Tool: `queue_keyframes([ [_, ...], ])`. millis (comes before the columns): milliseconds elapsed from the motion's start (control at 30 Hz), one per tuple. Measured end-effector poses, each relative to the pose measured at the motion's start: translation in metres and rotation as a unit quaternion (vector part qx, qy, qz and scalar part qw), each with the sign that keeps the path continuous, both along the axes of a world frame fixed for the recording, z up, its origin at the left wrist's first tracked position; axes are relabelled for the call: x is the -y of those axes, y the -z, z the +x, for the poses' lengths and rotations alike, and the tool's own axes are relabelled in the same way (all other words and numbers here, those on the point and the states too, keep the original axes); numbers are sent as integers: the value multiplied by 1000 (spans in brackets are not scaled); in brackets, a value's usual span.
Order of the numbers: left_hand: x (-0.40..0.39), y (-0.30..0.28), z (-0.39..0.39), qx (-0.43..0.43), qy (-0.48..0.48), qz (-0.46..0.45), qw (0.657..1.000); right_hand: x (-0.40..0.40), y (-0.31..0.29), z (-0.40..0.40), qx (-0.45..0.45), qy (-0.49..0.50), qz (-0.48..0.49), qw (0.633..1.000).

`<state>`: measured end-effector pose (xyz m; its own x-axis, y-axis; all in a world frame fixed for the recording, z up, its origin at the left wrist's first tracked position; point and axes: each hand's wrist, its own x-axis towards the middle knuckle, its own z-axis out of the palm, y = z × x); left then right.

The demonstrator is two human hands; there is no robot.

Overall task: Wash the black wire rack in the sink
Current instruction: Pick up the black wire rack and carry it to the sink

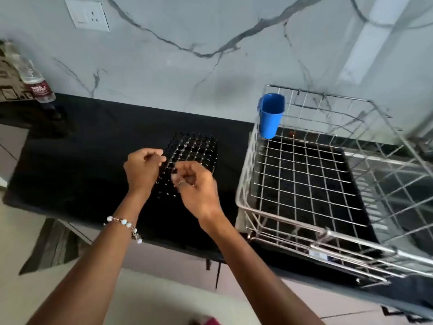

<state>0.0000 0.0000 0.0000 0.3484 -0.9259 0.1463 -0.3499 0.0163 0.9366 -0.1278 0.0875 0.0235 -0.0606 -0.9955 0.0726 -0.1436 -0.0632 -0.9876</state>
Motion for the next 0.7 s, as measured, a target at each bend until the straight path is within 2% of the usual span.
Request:
queue_keyframes([
  [200, 40, 22, 24, -18, -24, 58, 998, 56, 49, -10, -73, 192, 95, 974],
  [300, 58, 36, 34, -53, -20, 133, 989, 78, 65, -15, -56, 252, 139, 956],
  [500, 86, 57, 46, -176, 68, 319, 929, 103, 82, -15, 74, 287, 256, 920],
  [700, 105, 49, 46, -192, 161, 356, 900, 113, 88, 2, 120, 278, 271, 914],
])
